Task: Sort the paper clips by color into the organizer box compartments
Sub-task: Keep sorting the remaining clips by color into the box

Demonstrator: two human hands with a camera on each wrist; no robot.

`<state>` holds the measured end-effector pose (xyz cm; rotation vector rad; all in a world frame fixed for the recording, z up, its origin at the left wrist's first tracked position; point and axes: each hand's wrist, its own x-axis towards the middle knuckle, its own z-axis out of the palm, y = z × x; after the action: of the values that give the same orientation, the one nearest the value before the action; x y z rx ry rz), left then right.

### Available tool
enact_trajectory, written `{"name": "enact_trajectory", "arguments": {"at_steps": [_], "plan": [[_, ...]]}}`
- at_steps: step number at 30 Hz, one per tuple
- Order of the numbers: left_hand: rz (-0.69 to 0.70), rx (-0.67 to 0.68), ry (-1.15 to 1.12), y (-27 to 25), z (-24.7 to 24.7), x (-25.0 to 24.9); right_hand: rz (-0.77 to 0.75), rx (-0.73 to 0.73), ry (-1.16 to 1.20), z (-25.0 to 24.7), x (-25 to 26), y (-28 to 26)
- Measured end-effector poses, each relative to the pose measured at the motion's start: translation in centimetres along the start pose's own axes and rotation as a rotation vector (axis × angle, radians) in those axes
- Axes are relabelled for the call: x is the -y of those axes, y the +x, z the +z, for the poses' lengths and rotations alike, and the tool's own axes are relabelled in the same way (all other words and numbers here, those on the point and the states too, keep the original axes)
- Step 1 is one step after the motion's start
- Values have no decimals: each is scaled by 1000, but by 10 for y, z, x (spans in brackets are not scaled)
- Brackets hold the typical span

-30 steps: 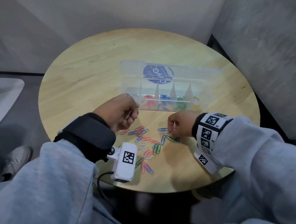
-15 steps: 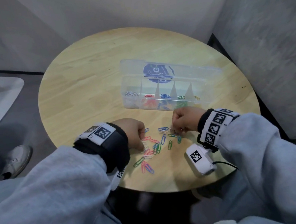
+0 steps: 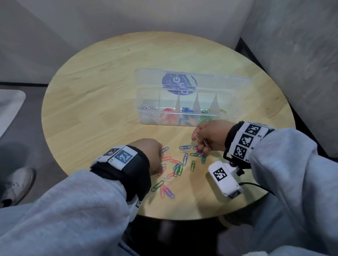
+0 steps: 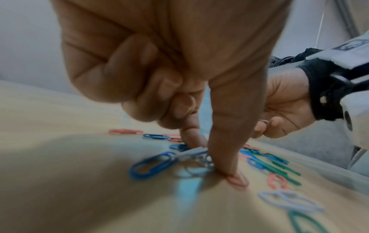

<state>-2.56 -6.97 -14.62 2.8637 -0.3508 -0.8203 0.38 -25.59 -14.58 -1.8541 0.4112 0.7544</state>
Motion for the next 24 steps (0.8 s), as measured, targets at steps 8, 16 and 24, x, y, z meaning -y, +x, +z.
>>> {"name": "enact_trajectory", "arguments": {"at_steps": [8,16,24], "plan": [[11,15,-4,3,3,1,-33,-32,-69,8,3,0],[42,74,-280,-2,-8,12,-165,-102,-1023,24,15,-7],[-3,50,-1191,-6,-43,29,-185,-92,-1129,27,14,-4]]}}
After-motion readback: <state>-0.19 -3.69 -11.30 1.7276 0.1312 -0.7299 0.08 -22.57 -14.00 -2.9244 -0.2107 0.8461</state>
